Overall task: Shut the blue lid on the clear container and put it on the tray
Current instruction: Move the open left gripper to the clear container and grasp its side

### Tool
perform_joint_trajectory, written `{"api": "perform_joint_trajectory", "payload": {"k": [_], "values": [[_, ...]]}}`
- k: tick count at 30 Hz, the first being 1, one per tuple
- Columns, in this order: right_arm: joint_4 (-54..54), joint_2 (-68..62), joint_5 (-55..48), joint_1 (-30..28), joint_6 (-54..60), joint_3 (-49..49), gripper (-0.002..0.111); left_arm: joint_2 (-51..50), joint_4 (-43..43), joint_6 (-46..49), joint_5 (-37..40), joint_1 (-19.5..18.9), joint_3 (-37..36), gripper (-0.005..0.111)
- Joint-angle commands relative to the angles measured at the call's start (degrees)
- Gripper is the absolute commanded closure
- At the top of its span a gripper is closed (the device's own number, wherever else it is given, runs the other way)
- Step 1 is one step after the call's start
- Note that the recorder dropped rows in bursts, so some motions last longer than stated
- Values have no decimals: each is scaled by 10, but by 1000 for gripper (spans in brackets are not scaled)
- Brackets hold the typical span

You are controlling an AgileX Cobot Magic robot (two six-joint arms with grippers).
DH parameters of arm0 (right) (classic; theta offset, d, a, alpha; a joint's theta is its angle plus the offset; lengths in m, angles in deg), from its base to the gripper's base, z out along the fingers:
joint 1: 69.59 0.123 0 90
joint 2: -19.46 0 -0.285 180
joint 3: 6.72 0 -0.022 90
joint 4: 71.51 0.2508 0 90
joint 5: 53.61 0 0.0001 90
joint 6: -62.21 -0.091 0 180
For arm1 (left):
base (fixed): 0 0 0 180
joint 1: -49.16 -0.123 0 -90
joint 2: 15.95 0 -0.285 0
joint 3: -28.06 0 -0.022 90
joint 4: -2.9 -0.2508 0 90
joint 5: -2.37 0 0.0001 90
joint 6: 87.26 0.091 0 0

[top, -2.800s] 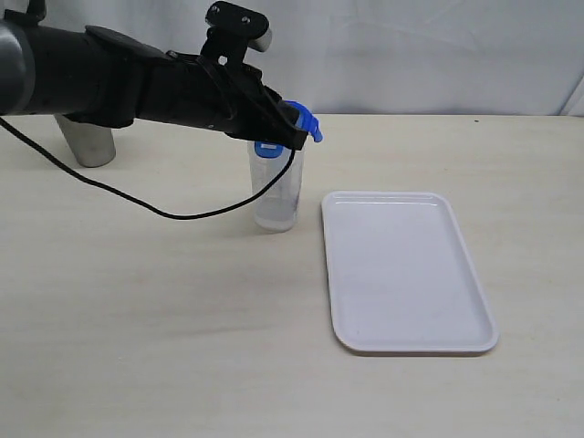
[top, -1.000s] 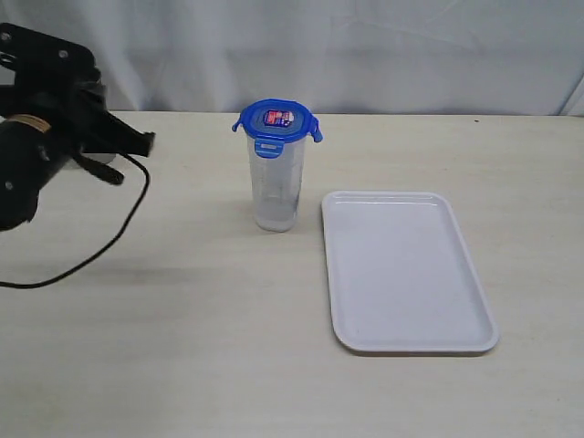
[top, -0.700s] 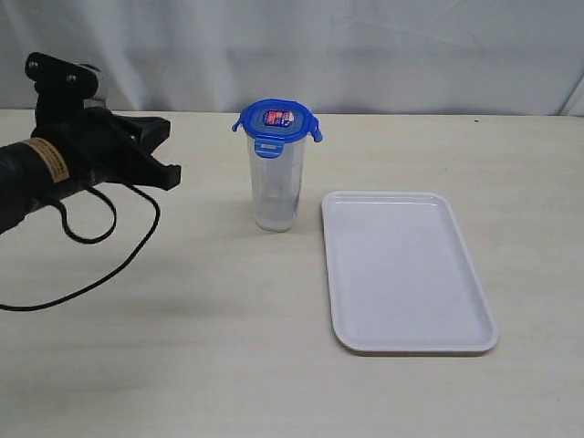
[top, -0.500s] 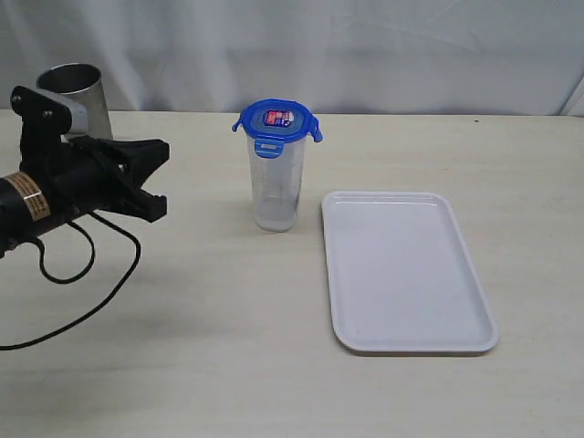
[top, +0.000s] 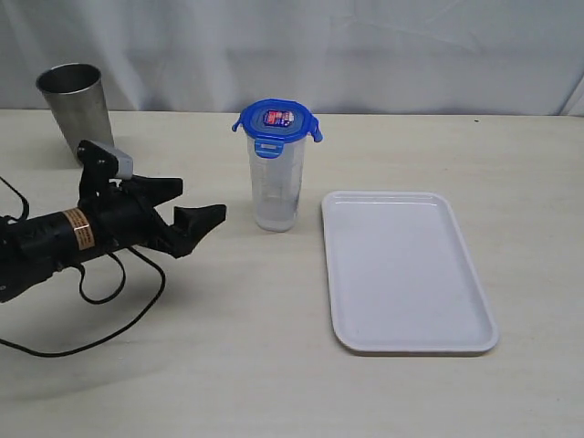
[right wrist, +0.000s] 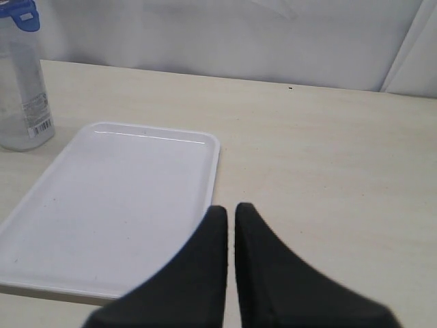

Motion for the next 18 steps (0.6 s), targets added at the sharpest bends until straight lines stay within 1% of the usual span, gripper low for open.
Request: {"api": "perform_joint_trajectory", "payload": {"k": [1,6,11,15,18], "values": [[1,3,6,-2,1,1,104,-28,-15,-4,9,2,41,16],[1,3,6,-2,1,1,104,-62,-20,-2,28,16,81,16],[1,3,6,-2,1,1,104,-96,-64,12,28,36,118,16],[1,3,6,-2,1,1,104,-116,-46,24,28,53,144,16],[1,3,6,-2,1,1,104,-131,-37,31,32,65,176,16]]}}
